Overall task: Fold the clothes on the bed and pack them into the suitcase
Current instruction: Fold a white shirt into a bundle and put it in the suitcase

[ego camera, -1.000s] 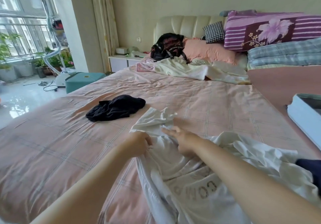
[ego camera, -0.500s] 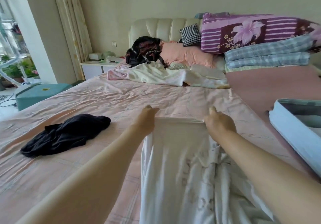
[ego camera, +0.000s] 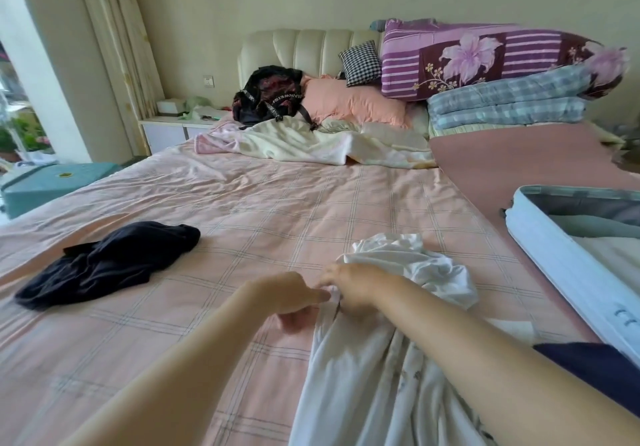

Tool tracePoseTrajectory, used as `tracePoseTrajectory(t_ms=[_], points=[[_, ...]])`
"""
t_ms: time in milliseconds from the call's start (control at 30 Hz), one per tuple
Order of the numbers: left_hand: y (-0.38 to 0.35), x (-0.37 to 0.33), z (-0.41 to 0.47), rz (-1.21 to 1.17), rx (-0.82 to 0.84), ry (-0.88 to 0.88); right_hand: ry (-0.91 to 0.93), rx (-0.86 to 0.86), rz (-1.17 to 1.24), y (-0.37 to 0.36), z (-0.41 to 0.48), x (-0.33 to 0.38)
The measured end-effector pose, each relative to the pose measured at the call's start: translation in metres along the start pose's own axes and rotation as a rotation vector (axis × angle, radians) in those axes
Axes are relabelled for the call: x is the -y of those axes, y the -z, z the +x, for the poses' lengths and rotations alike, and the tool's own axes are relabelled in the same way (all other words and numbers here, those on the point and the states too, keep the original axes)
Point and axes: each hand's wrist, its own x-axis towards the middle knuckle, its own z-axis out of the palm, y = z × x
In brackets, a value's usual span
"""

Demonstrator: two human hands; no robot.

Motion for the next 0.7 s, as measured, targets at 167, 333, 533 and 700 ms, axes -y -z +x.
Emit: tracePoseTrajectory(t_ms=[167,333,533,700], points=[[-0.013,-0.007,-0.019,-0.027,0.174,-0.097,-0.139,-0.075,-0.120,0.012,0.004,-0.002],[-0.001,-0.020,-0.017,-0.021,0.495,-0.033,-0.412,-0.325,0.042,0.024,-0.018,-0.048],[0.069,-0.013,0.050,0.032,-0.637,0.054,-0.566,-0.629,0.534,0.030,-0.008,-0.088],[0.079,-0.022,0.076,-0.513,-0.737,-0.016,-0.438,-0.426,0.549,0.034,0.004,-0.081]])
